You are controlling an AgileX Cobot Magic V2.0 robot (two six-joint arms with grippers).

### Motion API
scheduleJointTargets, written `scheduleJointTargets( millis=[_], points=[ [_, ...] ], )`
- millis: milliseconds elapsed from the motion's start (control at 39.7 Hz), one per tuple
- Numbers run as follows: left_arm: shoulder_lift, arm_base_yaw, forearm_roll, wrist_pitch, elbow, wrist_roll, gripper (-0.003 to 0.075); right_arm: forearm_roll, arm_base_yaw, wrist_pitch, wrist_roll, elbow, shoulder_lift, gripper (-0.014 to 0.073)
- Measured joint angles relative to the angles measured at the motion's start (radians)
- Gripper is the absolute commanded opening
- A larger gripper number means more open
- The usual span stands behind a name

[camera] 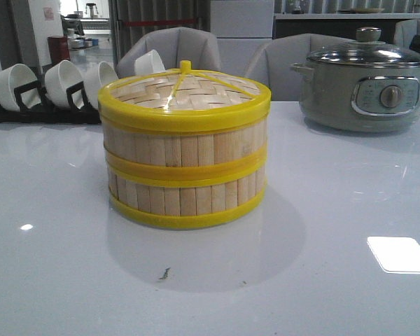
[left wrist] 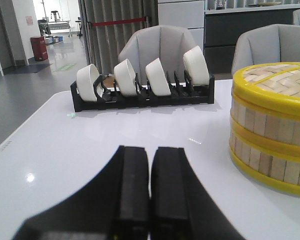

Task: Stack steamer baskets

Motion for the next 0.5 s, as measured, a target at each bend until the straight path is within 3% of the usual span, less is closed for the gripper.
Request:
scheduleJointTargets(
  millis=[378, 504],
  points=[
    [0.0, 0.0, 0.0, 0.0, 0.0, 0.0, 0.0095, 0.007, 0.0, -0.013, -0.002, 0.0, 0.0, 0.0028],
    [0.0, 0.0, 0.0, 0.0, 0.0, 0.0, 0.0095, 0.066, 0.0, -0.015, -0.067, 0.0, 0.0, 0.0028]
  ],
)
